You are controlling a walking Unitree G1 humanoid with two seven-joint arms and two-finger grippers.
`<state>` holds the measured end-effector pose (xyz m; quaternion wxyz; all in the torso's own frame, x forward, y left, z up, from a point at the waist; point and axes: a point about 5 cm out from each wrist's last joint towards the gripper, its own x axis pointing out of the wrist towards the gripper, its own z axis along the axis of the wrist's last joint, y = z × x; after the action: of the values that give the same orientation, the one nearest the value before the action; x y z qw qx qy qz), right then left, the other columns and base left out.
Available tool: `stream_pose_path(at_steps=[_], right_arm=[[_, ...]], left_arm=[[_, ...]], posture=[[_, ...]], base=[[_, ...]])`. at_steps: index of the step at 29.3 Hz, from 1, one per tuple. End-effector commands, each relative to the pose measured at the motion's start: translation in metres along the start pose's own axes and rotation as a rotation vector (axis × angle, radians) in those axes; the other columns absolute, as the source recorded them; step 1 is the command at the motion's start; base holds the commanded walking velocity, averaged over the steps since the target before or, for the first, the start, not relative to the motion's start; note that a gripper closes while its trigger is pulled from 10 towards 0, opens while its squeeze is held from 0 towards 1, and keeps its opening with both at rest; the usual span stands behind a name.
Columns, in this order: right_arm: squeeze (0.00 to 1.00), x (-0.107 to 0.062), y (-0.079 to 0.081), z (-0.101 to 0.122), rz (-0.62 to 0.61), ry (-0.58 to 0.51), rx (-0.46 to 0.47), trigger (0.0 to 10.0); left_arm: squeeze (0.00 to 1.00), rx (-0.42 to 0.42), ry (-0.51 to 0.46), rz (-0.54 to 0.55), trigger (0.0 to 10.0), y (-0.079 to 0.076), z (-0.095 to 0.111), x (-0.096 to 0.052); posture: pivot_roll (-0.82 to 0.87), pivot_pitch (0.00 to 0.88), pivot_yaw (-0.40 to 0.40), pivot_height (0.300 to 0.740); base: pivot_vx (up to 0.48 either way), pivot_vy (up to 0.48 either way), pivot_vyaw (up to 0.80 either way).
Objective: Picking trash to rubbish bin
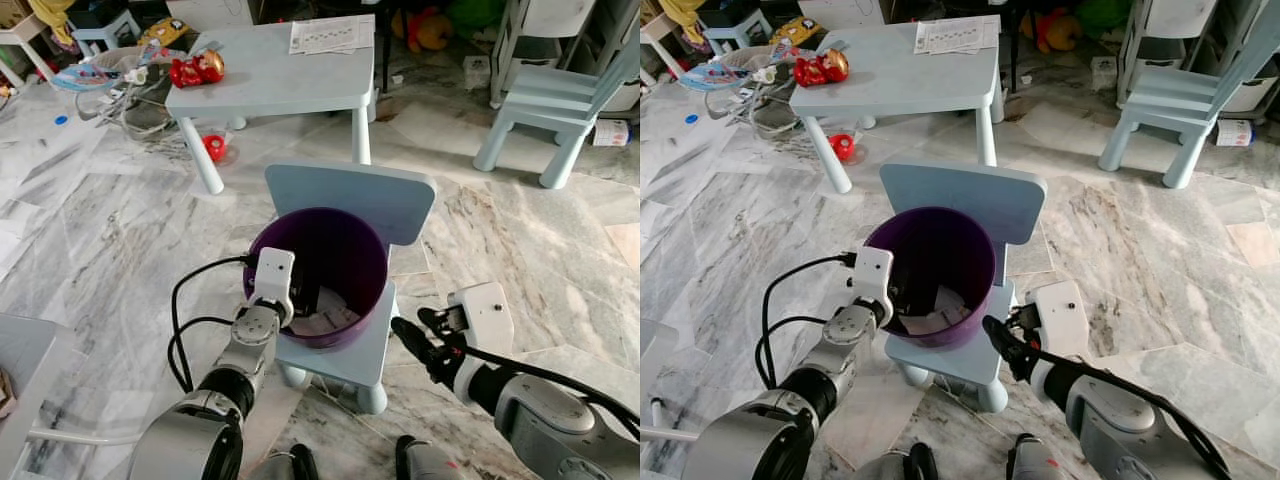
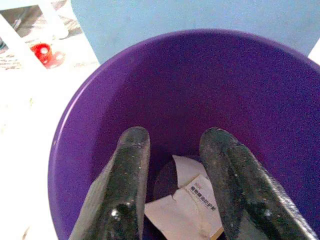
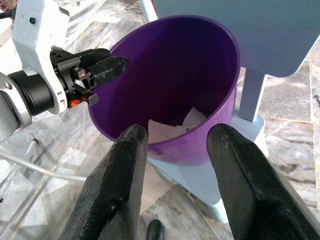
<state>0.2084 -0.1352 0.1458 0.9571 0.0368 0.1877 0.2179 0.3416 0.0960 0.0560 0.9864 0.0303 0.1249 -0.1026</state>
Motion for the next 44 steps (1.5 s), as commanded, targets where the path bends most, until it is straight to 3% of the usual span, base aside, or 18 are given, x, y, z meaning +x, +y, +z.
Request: stream_pose_path(at_steps=[1,9,19,25,28,30,31,33,37,42,44], right_arm=[[0.0,-0.001,0.002,0.0,0.005,0.0,0.006,10.0],[0.0,0.004,0.0,0.002,-0.008,-0.005,0.012,10.0],[0.0,0.017,-0.005,0.007,-0.035,-0.027,-0.001,10.0],[0.0,0.023,-0.008,0.013,-0.051,-0.065,0.01,10.0],[0.0,0.032,-0.017,0.019,-0.13,-0.098,0.052,10.0],[0.0,0.035,-0.02,0.02,-0.148,-0.1,0.059,10.0],[0.0,0.042,-0.026,0.022,-0.177,-0.083,0.035,10.0],[0.0,0.046,-0.029,0.023,-0.192,-0.075,0.022,10.0],[0.0,0.046,-0.035,0.037,-0.219,-0.161,-0.034,10.0],[0.0,0.04,-0.047,0.068,-0.393,-0.37,-0.347,10.0],[0.0,0.042,-0.05,0.071,-0.426,-0.412,-0.383,10.0]], left_arm=[[1.0,-0.017,0.002,-0.005,10.0,0.002,-0.001,0.0],[1.0,-0.025,-0.068,-0.004,10.0,0.002,0.016,0.005],[1.0,-0.055,-0.283,0.005,10.0,0.019,0.061,0.009],[1.0,-0.071,-0.384,-0.029,10.0,0.022,0.076,0.005],[1.0,-0.062,-0.489,-0.02,10.0,0.031,0.084,-0.008],[1.0,-0.062,-0.504,-0.007,10.0,0.035,0.085,-0.012],[1.0,-0.059,-0.539,0.031,10.0,0.046,0.085,-0.023],[1.0,-0.05,-0.553,0.05,10.0,0.05,0.085,-0.03],[1.0,-0.021,-0.58,0.106,10.0,0.06,0.085,-0.047],[1.0,0.039,-0.602,0.185,10.0,0.068,0.086,-0.072],[1.0,0.046,-0.58,0.209,10.0,0.069,0.083,-0.081]], posture=[[-0.32,0.209,0.127,0.74],[-0.31,0.195,0.129,0.74],[-0.26,0.163,0.131,0.74],[-0.23,0.132,0.129,0.74],[-0.19,0.118,0.119,0.74],[-0.18,0.115,0.116,0.74],[-0.17,0.111,0.11,0.74],[-0.16,0.107,0.109,0.74],[-0.14,0.101,0.104,0.74],[-0.1,0.094,0.098,0.74],[-0.09,0.091,0.099,0.74]], base=[[0.0,0.0,0.0],[0.0,0.0,0.0],[0.0,0.0,0.0],[0.0,0.0,0.0],[0.0,0.0,0.0],[0.0,0.0,0.0],[0.0,0.0,0.0],[0.0,0.0,0.0],[0.0,0.0,0.0],[0.0,0.0,0.0],[0.0,0.0,0.0]])
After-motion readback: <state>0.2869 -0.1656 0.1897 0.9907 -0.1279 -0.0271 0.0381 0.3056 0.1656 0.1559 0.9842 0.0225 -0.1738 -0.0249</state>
